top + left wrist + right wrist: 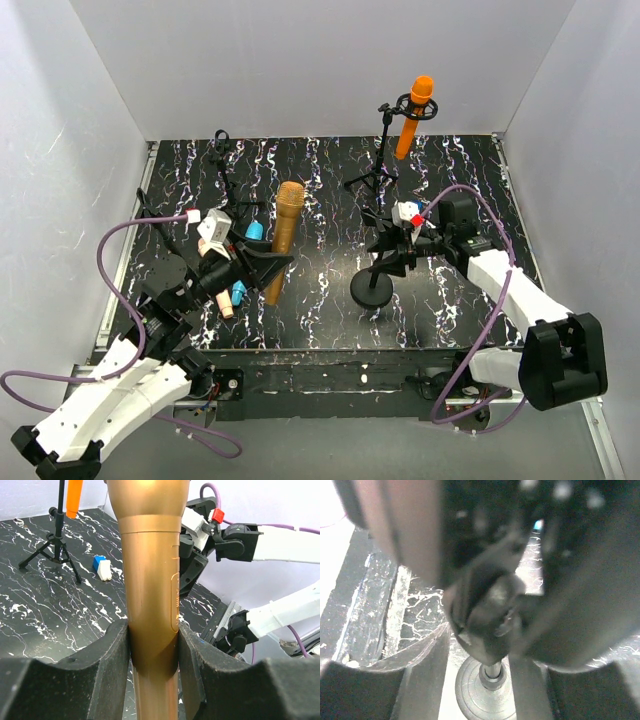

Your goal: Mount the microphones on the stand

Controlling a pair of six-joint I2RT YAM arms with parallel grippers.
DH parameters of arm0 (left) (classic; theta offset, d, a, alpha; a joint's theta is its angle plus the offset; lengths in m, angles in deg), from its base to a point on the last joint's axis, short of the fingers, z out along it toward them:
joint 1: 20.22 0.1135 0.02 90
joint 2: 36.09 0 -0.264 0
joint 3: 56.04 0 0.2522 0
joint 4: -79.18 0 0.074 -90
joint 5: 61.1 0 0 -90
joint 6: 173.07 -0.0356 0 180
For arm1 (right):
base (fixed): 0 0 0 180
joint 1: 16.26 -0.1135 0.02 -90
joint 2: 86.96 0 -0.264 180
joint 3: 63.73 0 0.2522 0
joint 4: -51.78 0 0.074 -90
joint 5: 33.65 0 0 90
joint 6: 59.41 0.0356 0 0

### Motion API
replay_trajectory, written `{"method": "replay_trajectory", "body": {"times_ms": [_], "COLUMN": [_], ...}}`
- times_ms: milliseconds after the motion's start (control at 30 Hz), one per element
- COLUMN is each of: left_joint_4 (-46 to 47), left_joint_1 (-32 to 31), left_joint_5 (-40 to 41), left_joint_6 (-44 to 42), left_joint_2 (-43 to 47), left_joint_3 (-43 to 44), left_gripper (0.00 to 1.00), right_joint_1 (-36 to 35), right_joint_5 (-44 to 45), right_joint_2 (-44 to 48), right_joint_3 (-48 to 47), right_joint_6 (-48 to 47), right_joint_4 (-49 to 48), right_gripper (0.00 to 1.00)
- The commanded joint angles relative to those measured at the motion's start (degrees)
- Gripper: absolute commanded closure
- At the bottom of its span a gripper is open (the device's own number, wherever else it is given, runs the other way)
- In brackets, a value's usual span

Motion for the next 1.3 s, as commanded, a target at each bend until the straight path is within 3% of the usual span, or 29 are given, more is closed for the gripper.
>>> {"method": "replay_trajectory", "body": {"times_ms": [0, 167, 300, 500, 567, 600, 667, 700, 800, 933, 1067, 1267], "left_joint_4": [1.5, 1.8, 2.7, 4.0, 4.6, 4.6, 6.7, 6.9, 7.1, 6.4, 5.6, 5.5], "left_joint_1": [-0.1, 0.0, 0.0, 0.0, 0.0, 0.0, 0.0, -0.1, -0.1, 0.0, 0.0, -0.1], "left_joint_5": [-0.4, -0.5, -1.4, -3.2, -3.8, -4.0, -4.1, -4.1, -4.1, -4.0, -3.3, -3.3], "left_joint_6": [0.3, 0.2, -1.1, -3.6, -3.5, -3.4, -3.1, -2.9, -2.6, -2.3, -2.4, -2.2], "left_joint_2": [1.1, 1.4, 0.9, -1.6, -1.8, -1.7, -1.2, -0.8, 0.2, 2.3, 3.5, 2.6], "left_joint_3": [-0.7, -1.2, -1.3, 0.2, -0.4, -0.7, -1.8, -2.4, -3.2, -3.7, -4.0, -3.3], "left_gripper": [1.0, 1.0, 1.0, 1.0, 1.0, 1.0, 1.0, 1.0, 1.0, 1.0, 1.0, 1.0], "right_joint_1": [0.6, 2.1, 2.9, 5.0, 5.3, 5.7, 6.0, 6.1, 6.1, 6.0, 5.6, 2.3], "right_joint_5": [1.4, 4.3, 12.0, 24.7, 26.9, 27.3, 27.6, 22.5, 15.6, 21.8, 17.2, 27.8], "right_joint_2": [4.3, 8.8, 11.4, 20.3, 23.0, 23.4, 22.4, 21.2, 20.2, 21.6, 20.1, 13.7], "right_joint_3": [2.2, 3.0, -2.3, -5.2, -5.8, -6.7, -8.2, -10.1, -13.3, -17.6, -24.4, -34.9], "right_joint_6": [5.3, 7.7, -1.2, -2.9, -0.2, 2.6, 14.3, 14.4, 15.2, 15.9, 16.0, 22.3], "right_joint_4": [-3.2, -2.7, 12.6, 22.9, 23.5, 23.9, 23.9, 27.4, 31.5, 33.3, 39.1, 41.5], "right_gripper": [0.39, 0.26, 0.25, 0.23, 0.2, 0.13, 0.03, 0.02, 0.12, 0.12, 0.11, 0.09]}}
